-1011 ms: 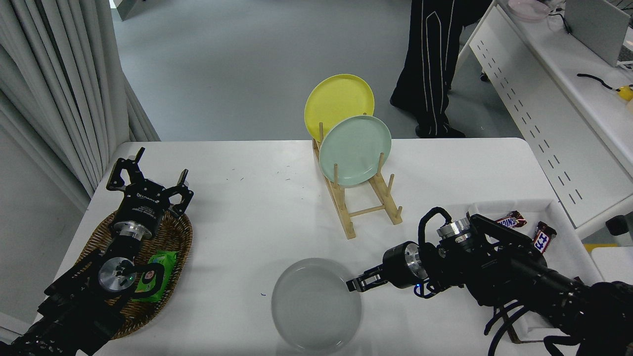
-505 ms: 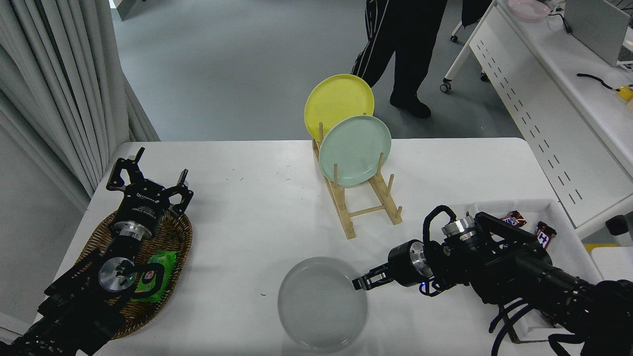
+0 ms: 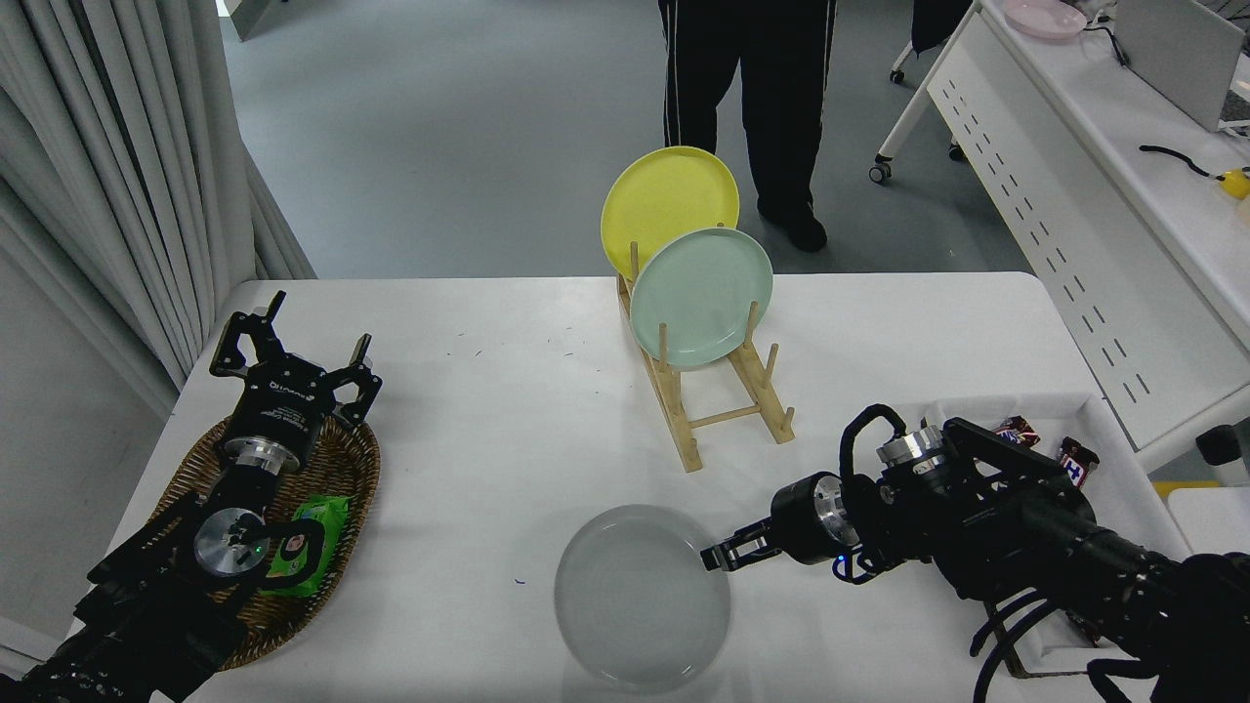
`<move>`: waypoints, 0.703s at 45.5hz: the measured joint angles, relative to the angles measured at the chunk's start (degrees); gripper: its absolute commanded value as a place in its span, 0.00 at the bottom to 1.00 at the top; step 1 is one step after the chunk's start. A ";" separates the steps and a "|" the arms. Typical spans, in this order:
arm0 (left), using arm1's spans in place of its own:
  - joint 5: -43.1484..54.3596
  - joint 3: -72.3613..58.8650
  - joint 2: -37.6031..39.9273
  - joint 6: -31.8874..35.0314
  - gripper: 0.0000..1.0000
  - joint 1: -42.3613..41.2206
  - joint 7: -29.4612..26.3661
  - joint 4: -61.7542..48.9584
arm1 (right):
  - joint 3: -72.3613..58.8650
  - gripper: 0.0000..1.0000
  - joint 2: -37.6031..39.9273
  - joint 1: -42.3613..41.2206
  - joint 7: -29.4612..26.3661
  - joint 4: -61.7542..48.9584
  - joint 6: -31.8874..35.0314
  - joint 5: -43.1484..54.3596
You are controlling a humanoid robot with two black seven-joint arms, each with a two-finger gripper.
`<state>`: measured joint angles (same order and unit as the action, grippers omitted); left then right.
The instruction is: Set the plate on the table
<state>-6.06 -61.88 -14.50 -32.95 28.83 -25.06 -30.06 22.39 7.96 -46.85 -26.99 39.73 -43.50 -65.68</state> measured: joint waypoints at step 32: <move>0.01 0.01 0.00 0.05 1.00 0.00 -0.03 -0.01 | -0.46 1.00 6.19 -1.72 -0.58 11.46 8.42 -0.42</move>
<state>-6.05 -61.86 -14.50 -32.90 28.83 -25.09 -30.07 21.94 14.15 -48.57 -27.57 51.18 -35.08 -66.09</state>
